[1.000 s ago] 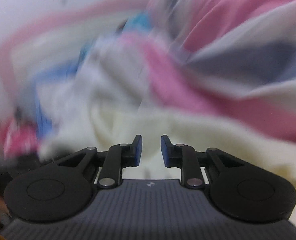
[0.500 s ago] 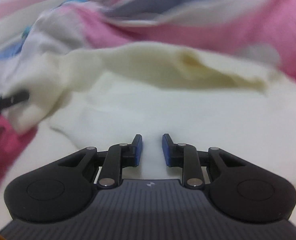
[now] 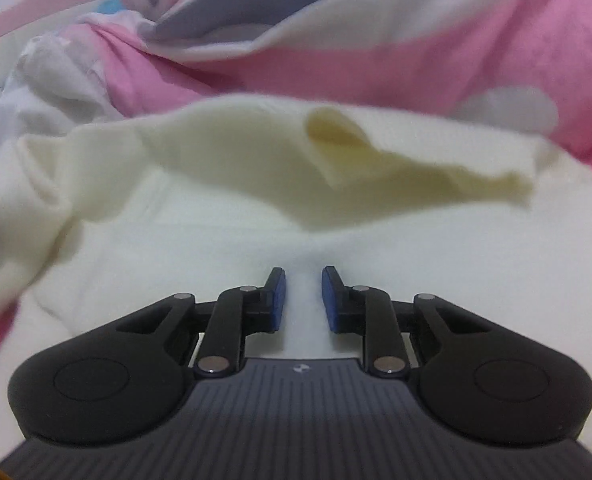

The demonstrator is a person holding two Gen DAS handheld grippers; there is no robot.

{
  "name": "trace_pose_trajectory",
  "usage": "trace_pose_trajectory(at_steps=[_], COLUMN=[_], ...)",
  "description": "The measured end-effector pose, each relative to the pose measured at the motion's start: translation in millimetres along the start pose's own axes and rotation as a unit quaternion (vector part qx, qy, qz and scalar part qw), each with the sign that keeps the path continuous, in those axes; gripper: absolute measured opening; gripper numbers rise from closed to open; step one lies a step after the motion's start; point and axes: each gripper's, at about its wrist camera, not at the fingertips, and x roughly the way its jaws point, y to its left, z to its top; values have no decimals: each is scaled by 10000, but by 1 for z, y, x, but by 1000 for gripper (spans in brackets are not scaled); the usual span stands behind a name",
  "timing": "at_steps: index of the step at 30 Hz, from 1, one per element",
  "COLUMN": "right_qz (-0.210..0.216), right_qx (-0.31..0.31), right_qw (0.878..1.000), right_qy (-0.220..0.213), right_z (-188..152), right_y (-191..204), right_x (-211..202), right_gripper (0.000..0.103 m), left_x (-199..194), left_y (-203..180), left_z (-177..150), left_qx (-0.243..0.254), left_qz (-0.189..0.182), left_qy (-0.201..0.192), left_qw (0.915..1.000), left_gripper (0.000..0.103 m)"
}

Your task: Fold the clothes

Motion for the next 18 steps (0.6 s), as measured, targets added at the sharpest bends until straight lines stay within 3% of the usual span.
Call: trace_pose_trajectory(at_steps=[2,3,5,8,9,12,16,18], right_qz=[-102,65,656,1500,1739,2350,2586,2694], right_qx=[-212,-152,12,140,-2,-475,-1364,-1931], right_qw=[9997,9999,9978,9881,9843,9705,9563,9430], right_qy=[51,21,-116,-301,-306,-256,63,279], right_z=[8,15,29,51,60,87,107,110], right_y=[10,14,22,39,53,94,154,185], right_x=[-4,-9,-20,-34,-35,-34,-23,-16], right_gripper=[22,22,24,41,48,56,59,60], left_x=[2,4,3,0,0,0,6,6], left_y=[-3,-5,-10,-16,-17,-23,-31,-38], left_z=[-1,-2,-4,-6,-7,-9,-13,-17], left_qx=[110,184,343,528,587,771,1051,1246], left_qz=[-62,-69,-63,-148,-158,-219,-480,-570], left_qy=[68,117,106,65,62,62,307,360], left_qw=[9999,9997,9993,9985,9981,9968,9928,9899], left_gripper=[69,69,69,69,69,69,69,69])
